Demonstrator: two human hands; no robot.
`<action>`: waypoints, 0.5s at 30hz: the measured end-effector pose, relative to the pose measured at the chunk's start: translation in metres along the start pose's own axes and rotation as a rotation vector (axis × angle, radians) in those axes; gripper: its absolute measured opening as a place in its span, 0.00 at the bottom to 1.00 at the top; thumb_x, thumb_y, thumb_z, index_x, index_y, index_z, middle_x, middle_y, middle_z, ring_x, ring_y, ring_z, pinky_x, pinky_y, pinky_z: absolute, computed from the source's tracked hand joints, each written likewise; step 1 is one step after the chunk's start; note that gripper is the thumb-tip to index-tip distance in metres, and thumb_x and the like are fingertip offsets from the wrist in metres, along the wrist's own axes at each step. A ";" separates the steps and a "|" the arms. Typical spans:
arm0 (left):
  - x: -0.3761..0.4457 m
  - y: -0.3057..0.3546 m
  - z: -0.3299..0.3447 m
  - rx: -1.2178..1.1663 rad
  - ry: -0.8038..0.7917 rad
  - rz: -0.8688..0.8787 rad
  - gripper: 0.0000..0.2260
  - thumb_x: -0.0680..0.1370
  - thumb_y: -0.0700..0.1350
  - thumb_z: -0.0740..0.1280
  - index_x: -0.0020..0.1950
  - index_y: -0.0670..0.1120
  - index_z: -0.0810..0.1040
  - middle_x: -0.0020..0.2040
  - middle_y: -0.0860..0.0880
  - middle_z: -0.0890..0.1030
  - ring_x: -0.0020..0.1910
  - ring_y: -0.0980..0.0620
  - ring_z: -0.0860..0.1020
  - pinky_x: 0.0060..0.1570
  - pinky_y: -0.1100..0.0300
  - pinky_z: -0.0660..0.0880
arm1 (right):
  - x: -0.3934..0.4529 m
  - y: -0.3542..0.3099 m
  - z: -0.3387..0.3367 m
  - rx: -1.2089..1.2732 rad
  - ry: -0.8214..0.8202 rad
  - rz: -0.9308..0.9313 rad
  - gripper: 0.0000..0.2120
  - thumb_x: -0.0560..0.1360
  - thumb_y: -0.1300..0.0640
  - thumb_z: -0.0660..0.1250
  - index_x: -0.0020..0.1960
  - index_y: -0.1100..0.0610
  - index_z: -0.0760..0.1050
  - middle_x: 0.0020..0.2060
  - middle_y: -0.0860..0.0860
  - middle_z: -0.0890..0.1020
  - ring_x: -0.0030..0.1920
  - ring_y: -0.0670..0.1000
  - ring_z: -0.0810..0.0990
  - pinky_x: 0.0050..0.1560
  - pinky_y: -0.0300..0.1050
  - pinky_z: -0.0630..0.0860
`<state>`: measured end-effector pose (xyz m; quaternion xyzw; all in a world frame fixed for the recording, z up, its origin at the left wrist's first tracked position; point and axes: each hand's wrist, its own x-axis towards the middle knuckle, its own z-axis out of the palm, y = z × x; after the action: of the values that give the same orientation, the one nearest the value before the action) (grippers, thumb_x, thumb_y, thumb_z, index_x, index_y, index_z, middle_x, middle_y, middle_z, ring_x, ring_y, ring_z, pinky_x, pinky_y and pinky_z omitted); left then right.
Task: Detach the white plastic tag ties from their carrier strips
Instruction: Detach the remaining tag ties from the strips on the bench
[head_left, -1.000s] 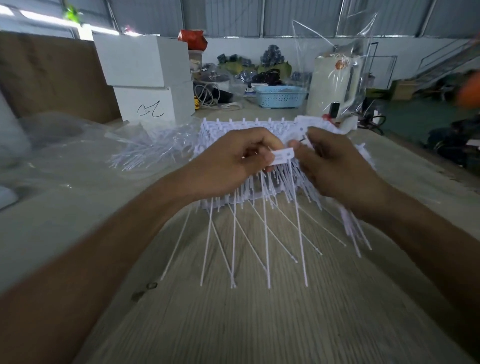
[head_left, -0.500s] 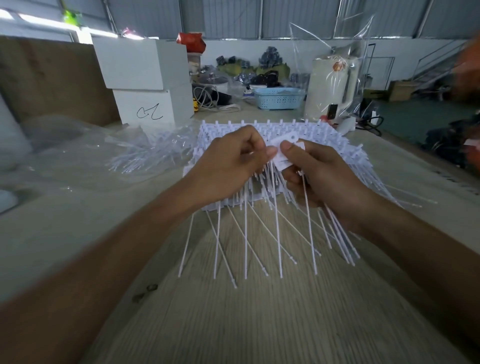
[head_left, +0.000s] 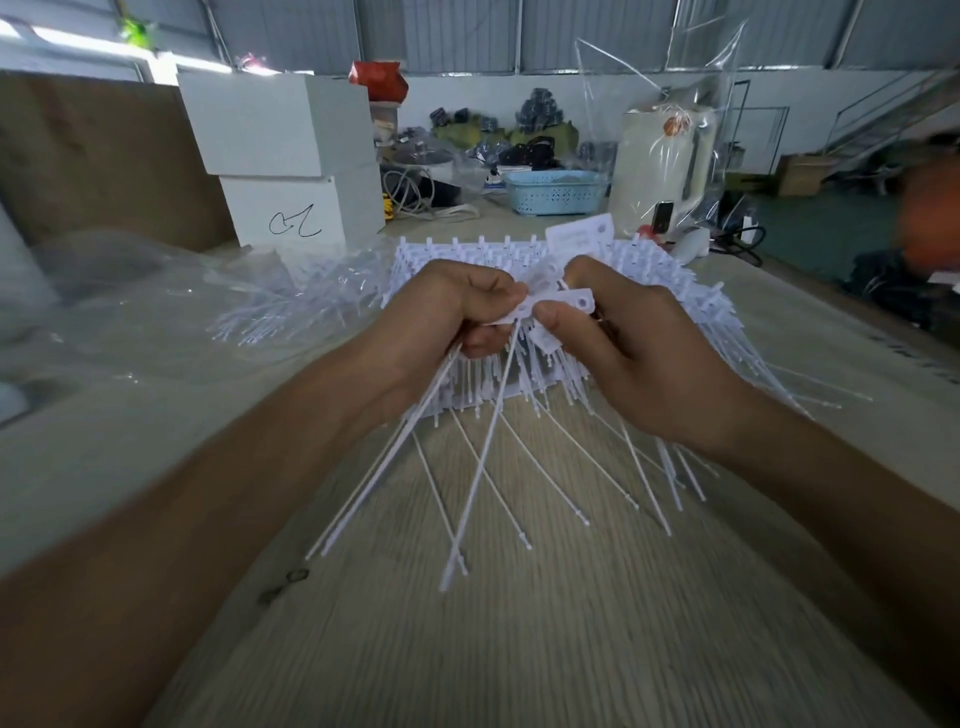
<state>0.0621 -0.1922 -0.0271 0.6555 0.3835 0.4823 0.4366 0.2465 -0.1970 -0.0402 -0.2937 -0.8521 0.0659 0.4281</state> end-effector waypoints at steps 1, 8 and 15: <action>-0.001 0.000 0.000 -0.022 -0.004 -0.011 0.09 0.76 0.34 0.63 0.35 0.39 0.72 0.27 0.48 0.64 0.24 0.54 0.60 0.29 0.60 0.57 | 0.000 -0.001 0.000 -0.038 0.001 -0.038 0.09 0.82 0.52 0.59 0.44 0.47 0.62 0.25 0.48 0.67 0.29 0.53 0.69 0.30 0.40 0.61; -0.002 0.004 0.001 -0.088 -0.110 -0.064 0.06 0.70 0.40 0.65 0.38 0.37 0.78 0.29 0.47 0.62 0.25 0.53 0.58 0.29 0.60 0.54 | 0.002 0.002 -0.012 -0.347 -0.023 -0.200 0.08 0.84 0.51 0.59 0.49 0.54 0.66 0.29 0.42 0.63 0.26 0.48 0.65 0.27 0.45 0.63; -0.003 0.001 -0.009 0.260 -0.258 0.017 0.20 0.80 0.41 0.66 0.28 0.51 0.74 0.26 0.50 0.68 0.28 0.53 0.66 0.33 0.66 0.67 | 0.014 0.042 -0.065 -0.048 0.469 0.276 0.13 0.85 0.54 0.56 0.42 0.47 0.66 0.30 0.42 0.73 0.26 0.39 0.71 0.27 0.34 0.66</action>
<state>0.0527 -0.1930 -0.0257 0.7661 0.3780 0.3442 0.3895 0.3083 -0.1639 -0.0047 -0.4244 -0.6827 0.0338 0.5939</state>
